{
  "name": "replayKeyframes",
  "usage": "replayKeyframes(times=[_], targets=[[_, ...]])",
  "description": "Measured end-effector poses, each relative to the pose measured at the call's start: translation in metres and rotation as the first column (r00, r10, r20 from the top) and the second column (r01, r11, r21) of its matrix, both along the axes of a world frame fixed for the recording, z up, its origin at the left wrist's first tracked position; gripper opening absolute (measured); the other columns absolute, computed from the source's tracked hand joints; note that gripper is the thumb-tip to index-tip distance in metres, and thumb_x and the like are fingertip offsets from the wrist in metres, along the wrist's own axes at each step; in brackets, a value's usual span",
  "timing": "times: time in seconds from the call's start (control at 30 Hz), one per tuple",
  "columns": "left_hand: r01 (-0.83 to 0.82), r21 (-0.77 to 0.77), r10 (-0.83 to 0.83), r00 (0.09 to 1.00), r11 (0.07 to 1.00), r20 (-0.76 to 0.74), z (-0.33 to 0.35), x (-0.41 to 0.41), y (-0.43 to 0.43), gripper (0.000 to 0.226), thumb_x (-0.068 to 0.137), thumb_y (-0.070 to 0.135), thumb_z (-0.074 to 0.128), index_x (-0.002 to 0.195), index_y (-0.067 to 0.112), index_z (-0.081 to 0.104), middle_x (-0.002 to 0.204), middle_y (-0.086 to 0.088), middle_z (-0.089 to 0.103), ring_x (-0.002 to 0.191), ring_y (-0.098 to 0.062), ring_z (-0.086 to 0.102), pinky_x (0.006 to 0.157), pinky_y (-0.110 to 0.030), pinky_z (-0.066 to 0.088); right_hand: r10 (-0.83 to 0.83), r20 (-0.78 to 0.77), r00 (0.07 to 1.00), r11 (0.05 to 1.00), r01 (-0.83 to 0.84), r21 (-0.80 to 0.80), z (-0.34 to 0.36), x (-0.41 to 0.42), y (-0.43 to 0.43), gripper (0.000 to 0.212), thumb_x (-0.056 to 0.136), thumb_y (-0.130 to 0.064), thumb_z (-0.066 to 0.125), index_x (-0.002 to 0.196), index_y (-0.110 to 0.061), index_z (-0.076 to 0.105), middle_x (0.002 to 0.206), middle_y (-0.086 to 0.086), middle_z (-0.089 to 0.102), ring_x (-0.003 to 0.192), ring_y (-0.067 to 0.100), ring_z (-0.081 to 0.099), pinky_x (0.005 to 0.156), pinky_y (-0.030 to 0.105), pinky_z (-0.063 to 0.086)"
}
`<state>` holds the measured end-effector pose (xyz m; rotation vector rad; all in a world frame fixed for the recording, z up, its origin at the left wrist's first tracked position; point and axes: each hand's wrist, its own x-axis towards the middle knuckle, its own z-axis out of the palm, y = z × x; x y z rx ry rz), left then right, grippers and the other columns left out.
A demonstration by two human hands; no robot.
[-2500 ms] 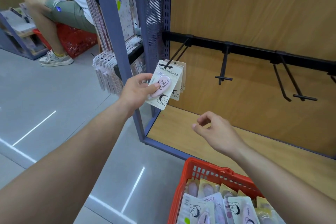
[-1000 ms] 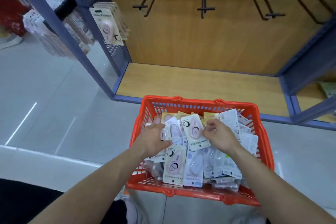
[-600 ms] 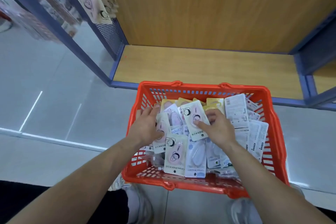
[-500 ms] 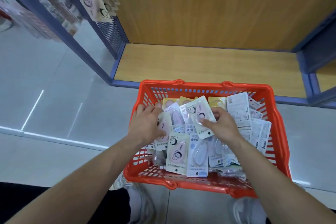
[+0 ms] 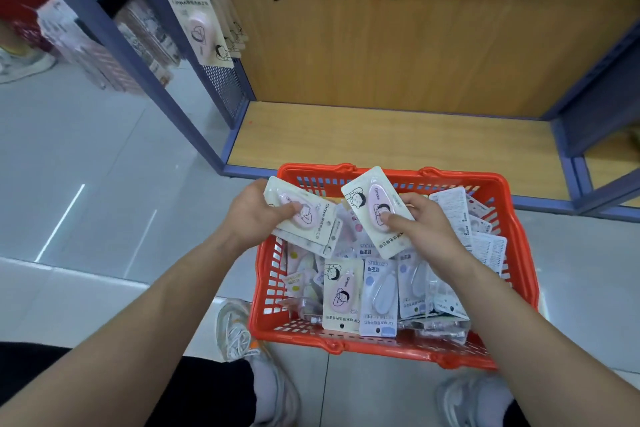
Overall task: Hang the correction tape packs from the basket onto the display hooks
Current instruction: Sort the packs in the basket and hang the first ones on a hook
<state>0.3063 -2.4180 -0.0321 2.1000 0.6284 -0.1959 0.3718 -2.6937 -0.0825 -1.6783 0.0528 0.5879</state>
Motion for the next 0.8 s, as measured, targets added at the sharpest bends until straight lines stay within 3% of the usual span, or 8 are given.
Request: replayKeyframes(times=[0.1,0.2,0.3,0.43,0.57,0.67,0.73,0.8], targets=[[0.000,-0.150,0.002,1.000,0.989,0.016,0.020,-0.010,-0.005,0.011,0.089,0.026,0.079,0.096,0.022,0.071,0.089,0.002,0.079,0.084,-0.019,0.076,0.082,-0.040,0.061,0.044,-0.011,0.999,0.993,-0.043,0.110,0.024,-0.001,0.002,0.023,0.084,-0.015,0.079,0.106,-0.013,0.072,0.093,0.008,0.079,0.085,0.029,0.074,0.075,0.038,0.055],[0.013,-0.297,-0.003,0.999,0.955,0.033,0.034,-0.021,-0.013,0.033,0.080,0.037,0.083,0.107,0.022,0.070,0.097,-0.001,0.079,0.090,-0.022,0.076,0.090,-0.050,0.060,0.111,-0.002,0.994,0.977,-0.108,0.186,0.052,-0.005,0.004,0.019,0.090,-0.007,0.073,0.109,-0.011,0.071,0.092,0.007,0.078,0.082,0.026,0.073,0.069,0.033,0.056],[0.018,-0.405,0.007,0.998,0.914,0.060,0.042,-0.032,-0.029,0.049,0.075,0.045,0.082,0.117,0.025,0.066,0.110,-0.002,0.077,0.103,-0.027,0.074,0.097,-0.057,0.056,0.169,0.038,0.985,0.970,-0.173,0.171,0.069,-0.015,0.003,0.017,0.091,-0.012,0.075,0.108,-0.015,0.073,0.102,0.006,0.078,0.093,0.026,0.074,0.079,0.039,0.059],[0.066,-0.419,-0.028,0.995,0.906,0.097,0.044,-0.042,-0.053,0.042,0.083,0.044,0.077,0.118,0.026,0.064,0.112,0.001,0.076,0.107,-0.024,0.073,0.099,-0.057,0.054,0.247,0.006,0.969,0.965,-0.247,0.090,0.079,-0.027,-0.001,0.018,0.083,-0.036,0.077,0.099,-0.030,0.074,0.109,0.003,0.074,0.098,0.021,0.072,0.082,0.038,0.057],[0.070,-0.421,-0.017,0.991,0.904,0.130,0.047,-0.041,-0.068,0.034,0.088,0.042,0.077,0.115,0.026,0.064,0.107,0.003,0.076,0.101,-0.017,0.074,0.095,-0.046,0.057,0.258,-0.062,0.964,0.962,-0.251,0.106,0.083,-0.039,-0.008,0.013,0.096,-0.028,0.072,0.107,-0.025,0.067,0.110,0.005,0.073,0.087,0.018,0.074,0.073,0.036,0.060],[0.032,-0.427,0.025,0.992,0.904,0.127,0.049,-0.039,-0.077,0.032,0.088,0.039,0.079,0.113,0.024,0.064,0.103,0.005,0.076,0.093,-0.010,0.074,0.083,-0.029,0.057,0.194,-0.040,0.980,0.980,-0.192,0.056,0.082,-0.047,-0.005,0.030,0.088,-0.033,0.081,0.109,-0.028,0.061,0.117,0.005,0.069,0.079,0.011,0.073,0.063,0.026,0.055],[-0.006,-0.436,0.057,0.993,0.900,0.105,0.046,-0.038,-0.081,0.032,0.088,0.038,0.079,0.112,0.022,0.066,0.102,0.001,0.077,0.094,-0.016,0.075,0.084,-0.034,0.059,0.111,-0.039,0.993,0.994,-0.109,0.031,0.082,-0.050,0.000,0.041,0.084,-0.033,0.084,0.113,-0.025,0.057,0.119,0.002,0.065,0.076,0.006,0.072,0.060,0.020,0.052],[-0.040,-0.453,0.083,0.994,0.891,0.075,0.044,-0.035,-0.080,0.030,0.088,0.037,0.079,0.111,0.021,0.067,0.101,-0.003,0.078,0.094,-0.022,0.076,0.086,-0.040,0.060,0.062,-0.040,0.997,0.998,-0.062,0.001,0.079,-0.050,0.002,0.053,0.080,-0.039,0.086,0.120,-0.027,0.053,0.123,0.003,0.062,0.086,0.010,0.072,0.064,0.021,0.054]])
